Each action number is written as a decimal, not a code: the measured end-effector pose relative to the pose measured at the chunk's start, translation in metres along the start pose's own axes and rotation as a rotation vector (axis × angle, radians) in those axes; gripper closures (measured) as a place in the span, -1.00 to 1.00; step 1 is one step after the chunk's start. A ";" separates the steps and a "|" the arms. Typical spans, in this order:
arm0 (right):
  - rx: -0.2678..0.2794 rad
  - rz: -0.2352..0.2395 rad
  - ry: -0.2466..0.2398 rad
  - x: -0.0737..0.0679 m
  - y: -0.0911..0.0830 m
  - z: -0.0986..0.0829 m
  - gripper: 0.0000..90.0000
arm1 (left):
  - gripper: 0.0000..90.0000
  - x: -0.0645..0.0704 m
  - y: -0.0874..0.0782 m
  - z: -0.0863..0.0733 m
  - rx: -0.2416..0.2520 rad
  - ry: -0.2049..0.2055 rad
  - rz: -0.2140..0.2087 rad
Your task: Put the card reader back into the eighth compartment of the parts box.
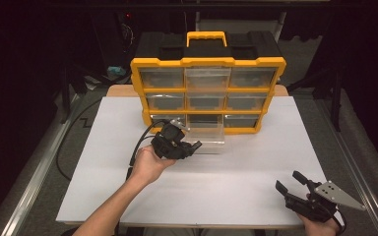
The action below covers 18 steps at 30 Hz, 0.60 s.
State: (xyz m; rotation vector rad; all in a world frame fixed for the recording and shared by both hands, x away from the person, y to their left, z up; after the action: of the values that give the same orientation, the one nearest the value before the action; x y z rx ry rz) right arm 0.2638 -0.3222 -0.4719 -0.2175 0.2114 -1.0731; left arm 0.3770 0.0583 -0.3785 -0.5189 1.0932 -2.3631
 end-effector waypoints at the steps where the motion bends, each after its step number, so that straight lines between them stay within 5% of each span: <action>1: 0.001 0.003 0.000 0.000 0.000 0.000 -0.40 | 0.62 -0.001 -0.001 0.002 0.001 0.000 0.000; 18: -0.004 0.001 0.001 0.000 0.000 0.000 -0.40 | 0.61 -0.017 0.010 0.029 -0.019 -0.019 0.054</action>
State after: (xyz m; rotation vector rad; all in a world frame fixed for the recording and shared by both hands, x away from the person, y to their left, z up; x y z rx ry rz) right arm 0.2641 -0.3222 -0.4723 -0.2204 0.2140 -1.0718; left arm 0.4086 0.0446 -0.3709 -0.5116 1.1078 -2.2992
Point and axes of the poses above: each handheld gripper's, and its own axes: y roughly forward along the jaws, z roughly out of its top, x roughly to its right, the point moved 3 cm from there along y, roughly forward along the jaws, and after that the axes turned 2 degrees about x, right-handed, at the moved point
